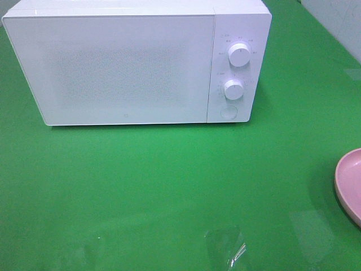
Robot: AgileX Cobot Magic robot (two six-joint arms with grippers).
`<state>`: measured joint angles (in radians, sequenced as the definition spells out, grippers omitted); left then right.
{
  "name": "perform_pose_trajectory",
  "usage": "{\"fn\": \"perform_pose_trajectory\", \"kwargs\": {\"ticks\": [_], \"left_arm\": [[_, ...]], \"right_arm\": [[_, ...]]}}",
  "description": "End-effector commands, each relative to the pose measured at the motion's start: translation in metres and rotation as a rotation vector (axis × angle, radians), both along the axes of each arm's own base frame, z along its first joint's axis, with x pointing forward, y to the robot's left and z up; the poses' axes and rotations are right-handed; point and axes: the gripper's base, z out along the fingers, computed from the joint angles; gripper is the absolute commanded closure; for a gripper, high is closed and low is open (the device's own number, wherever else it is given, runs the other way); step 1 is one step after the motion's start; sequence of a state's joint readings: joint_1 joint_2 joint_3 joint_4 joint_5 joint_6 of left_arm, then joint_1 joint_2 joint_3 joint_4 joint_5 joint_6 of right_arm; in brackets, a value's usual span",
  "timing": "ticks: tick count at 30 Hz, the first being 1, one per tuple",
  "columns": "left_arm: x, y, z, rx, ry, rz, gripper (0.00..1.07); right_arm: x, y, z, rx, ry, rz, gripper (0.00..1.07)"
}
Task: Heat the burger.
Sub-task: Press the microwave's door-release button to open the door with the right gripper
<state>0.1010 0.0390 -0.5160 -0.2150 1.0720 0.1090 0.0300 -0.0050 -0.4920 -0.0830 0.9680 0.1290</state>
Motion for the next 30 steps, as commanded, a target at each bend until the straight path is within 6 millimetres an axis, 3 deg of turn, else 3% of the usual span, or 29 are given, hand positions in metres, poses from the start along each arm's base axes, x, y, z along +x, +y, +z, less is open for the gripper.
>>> {"fn": "perform_pose_trajectory", "kwargs": {"ticks": [1,20,30], "left_arm": [[0.0,-0.001,0.0,-0.007,-0.004,-0.007,0.09],[0.0,-0.001,0.0,-0.007,-0.004,-0.007,0.09],[0.0,-0.001,0.0,-0.007,-0.004,-0.007,0.09]], "right_arm": [[-0.004,0.0,0.001,-0.005,-0.035,-0.005,0.33],[-0.001,0.0,0.006,0.002,-0.043,0.002,0.33],[0.029,0.003,0.02,0.014,-0.053,0.013,0.33]]}}
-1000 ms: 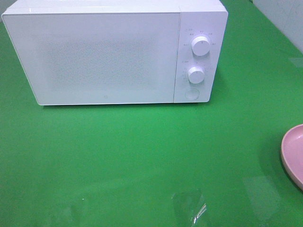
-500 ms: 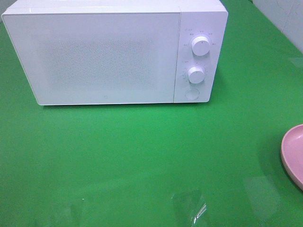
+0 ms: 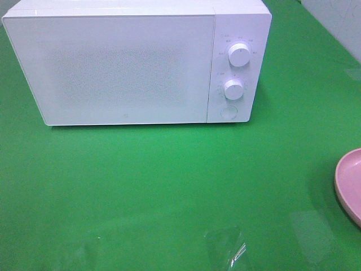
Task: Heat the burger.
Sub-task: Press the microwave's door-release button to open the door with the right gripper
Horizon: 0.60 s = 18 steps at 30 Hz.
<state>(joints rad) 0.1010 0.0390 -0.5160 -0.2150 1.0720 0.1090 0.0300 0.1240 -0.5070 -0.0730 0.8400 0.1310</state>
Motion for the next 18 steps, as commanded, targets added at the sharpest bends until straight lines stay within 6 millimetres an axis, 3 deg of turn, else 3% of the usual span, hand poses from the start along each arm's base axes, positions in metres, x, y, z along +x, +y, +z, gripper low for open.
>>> {"fn": "perform_pose_trajectory", "kwargs": {"ticks": [1,18], "left_arm": [[0.0,-0.001,0.0,-0.007,-0.004,-0.007,0.09],[0.0,-0.001,0.0,-0.007,-0.004,-0.007,0.09]], "right_arm": [[0.005,0.001,0.006,0.009,-0.039,0.0,0.33],[0.051,0.003,0.015,0.0,-0.062,0.015,0.35]]}}
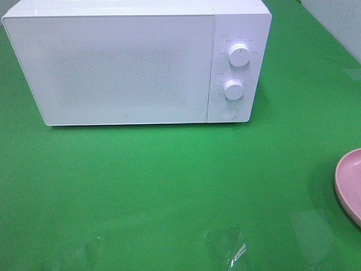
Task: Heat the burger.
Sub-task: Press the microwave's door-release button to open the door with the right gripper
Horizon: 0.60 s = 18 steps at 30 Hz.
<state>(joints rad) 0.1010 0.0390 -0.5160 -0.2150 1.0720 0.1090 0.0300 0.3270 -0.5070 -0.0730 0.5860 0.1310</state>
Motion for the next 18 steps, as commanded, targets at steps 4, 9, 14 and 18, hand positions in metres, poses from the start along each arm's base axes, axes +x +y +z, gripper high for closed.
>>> {"fn": "perform_pose_trajectory", "kwargs": {"ticks": [4,9,14,18], "left_arm": [[0.0,-0.001,0.0,-0.007,-0.004,-0.007,0.09],[0.0,-0.001,0.0,-0.007,-0.004,-0.007,0.09],[0.0,-0.001,0.0,-0.007,-0.004,-0.007,0.09],[0.0,-0.001,0.0,-0.007,-0.004,-0.007,0.09]], "right_arm": [[0.018,0.001,0.001,0.004,0.016,0.0,0.35],[0.033,0.001,-0.001,0.003,0.034,0.004,0.35],[0.046,0.002,-0.005,0.002,0.061,0.007,0.35],[0.056,0.002,-0.01,0.001,0.095,0.008,0.35]]}}
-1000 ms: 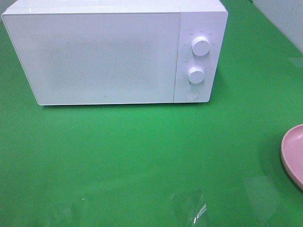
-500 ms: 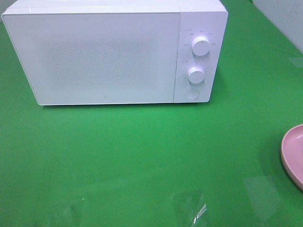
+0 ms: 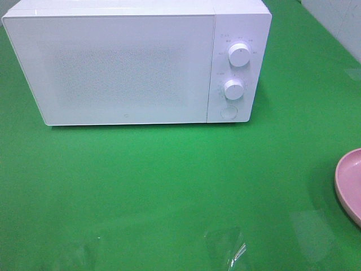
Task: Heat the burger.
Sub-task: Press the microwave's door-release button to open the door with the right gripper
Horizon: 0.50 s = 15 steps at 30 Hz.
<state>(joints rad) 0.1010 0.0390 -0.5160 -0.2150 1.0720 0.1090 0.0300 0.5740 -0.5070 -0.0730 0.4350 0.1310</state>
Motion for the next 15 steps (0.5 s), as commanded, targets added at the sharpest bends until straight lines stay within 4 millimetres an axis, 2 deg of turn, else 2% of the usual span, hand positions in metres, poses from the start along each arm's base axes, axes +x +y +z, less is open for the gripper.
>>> {"fn": "perform_pose_trajectory", "kwargs": {"ticks": [1,15], "left_arm": [[0.0,-0.001,0.0,-0.007,-0.004,-0.007,0.09],[0.0,-0.001,0.0,-0.007,-0.004,-0.007,0.09]], "right_arm": [[0.012,0.0,-0.003,0.005,0.019,-0.002,0.35],[0.046,0.002,-0.009,0.008,-0.023,0.012,0.35]]}}
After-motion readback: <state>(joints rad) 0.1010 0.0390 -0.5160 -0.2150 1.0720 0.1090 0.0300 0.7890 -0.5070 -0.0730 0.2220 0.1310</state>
